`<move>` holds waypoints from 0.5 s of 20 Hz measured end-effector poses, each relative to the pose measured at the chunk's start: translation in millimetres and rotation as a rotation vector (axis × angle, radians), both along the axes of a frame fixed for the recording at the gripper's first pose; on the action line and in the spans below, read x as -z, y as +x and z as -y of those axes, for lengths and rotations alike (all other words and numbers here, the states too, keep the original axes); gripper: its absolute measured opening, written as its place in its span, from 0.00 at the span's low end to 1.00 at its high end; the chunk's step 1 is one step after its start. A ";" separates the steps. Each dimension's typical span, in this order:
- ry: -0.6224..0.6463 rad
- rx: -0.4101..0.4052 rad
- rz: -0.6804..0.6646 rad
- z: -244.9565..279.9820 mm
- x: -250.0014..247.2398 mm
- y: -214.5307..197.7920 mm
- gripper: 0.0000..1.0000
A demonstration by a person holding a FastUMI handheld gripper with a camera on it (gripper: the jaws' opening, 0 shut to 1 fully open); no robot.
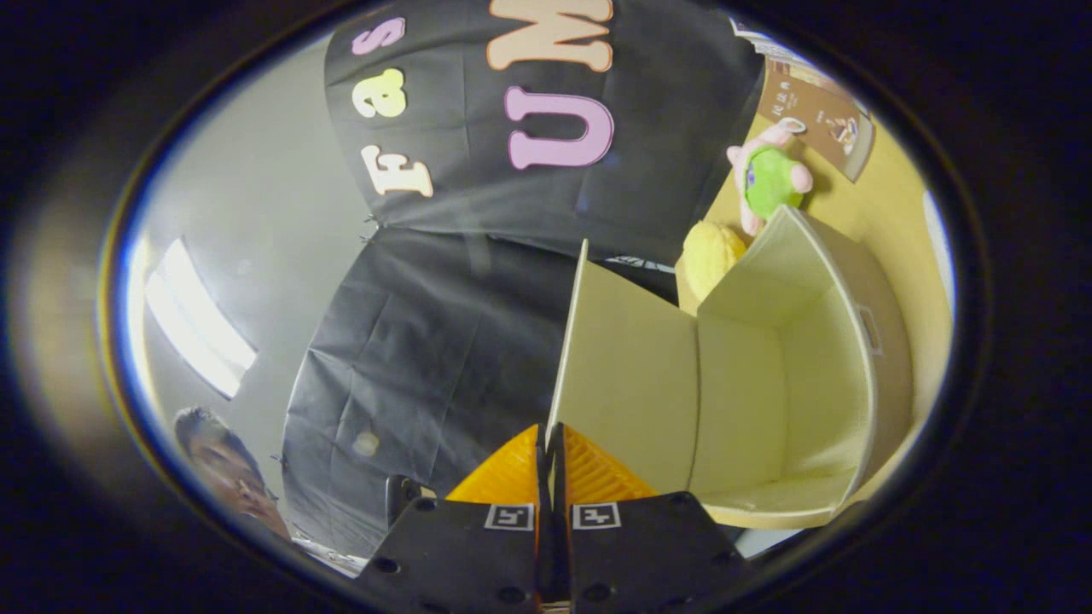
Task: Open the storage box then place both shoes into the box .Put the left shoe in first, then the right shoe, with the right side of both shoes facing outward in a uniform manner.
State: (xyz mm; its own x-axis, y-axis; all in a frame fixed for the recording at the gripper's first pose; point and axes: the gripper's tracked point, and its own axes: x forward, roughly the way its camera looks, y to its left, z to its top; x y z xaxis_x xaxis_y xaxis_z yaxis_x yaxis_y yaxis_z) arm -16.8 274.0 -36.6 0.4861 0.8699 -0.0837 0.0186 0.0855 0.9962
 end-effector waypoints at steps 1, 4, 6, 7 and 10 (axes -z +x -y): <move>-0.011 -0.008 -0.006 -6.1 1.1 2.3 0.03; -0.028 -0.036 -0.020 -26.8 2.7 6.9 0.03; -0.026 -0.072 -0.015 -44.2 -0.7 6.2 0.03; -0.030 -0.073 -0.009 -52.3 -2.5 7.8 0.03; -0.029 -0.115 0.003 -82.0 -9.2 7.2 0.03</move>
